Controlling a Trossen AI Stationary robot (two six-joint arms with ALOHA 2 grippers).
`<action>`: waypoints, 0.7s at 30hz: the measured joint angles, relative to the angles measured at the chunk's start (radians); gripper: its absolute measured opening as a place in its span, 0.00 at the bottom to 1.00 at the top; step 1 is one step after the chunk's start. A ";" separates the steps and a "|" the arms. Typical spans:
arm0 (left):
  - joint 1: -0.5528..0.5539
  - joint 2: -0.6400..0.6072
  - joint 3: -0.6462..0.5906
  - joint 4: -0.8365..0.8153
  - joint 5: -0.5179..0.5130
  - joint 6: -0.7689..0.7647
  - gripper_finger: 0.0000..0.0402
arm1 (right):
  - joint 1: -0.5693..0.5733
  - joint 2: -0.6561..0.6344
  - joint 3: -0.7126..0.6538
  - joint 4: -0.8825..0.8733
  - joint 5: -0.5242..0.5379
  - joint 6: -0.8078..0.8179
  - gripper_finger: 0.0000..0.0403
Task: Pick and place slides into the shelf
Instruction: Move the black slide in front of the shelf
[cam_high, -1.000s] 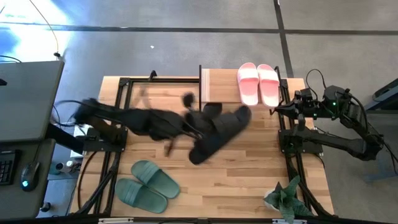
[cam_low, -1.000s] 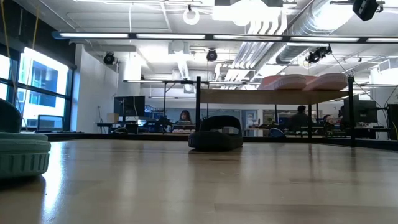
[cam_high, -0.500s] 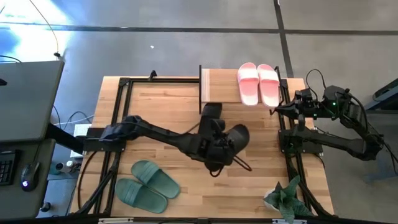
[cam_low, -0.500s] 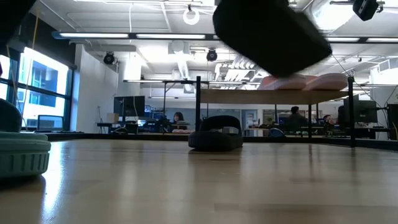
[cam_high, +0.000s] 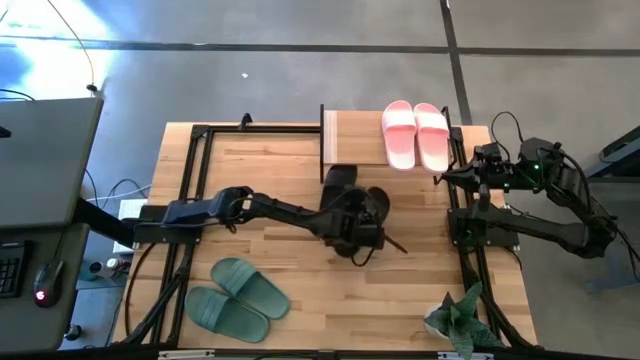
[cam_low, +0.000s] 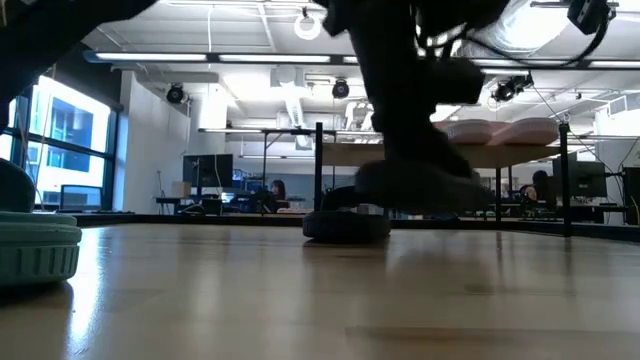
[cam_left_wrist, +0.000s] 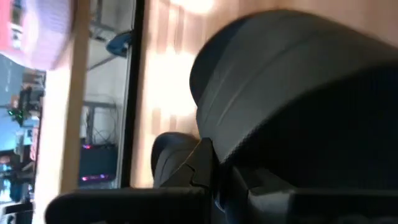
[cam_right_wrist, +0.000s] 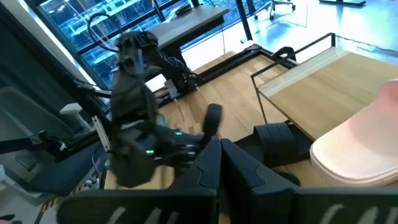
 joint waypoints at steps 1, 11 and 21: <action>0.010 0.004 0.000 -0.009 -0.002 0.009 0.00 | 0.000 -0.001 0.000 0.000 -0.001 -0.001 0.00; 0.058 0.047 0.000 0.056 -0.071 0.105 0.00 | 0.000 0.000 0.000 -0.002 0.000 -0.002 0.00; 0.099 0.048 0.000 0.136 -0.063 0.168 0.00 | 0.000 0.000 0.000 -0.002 0.002 -0.028 0.00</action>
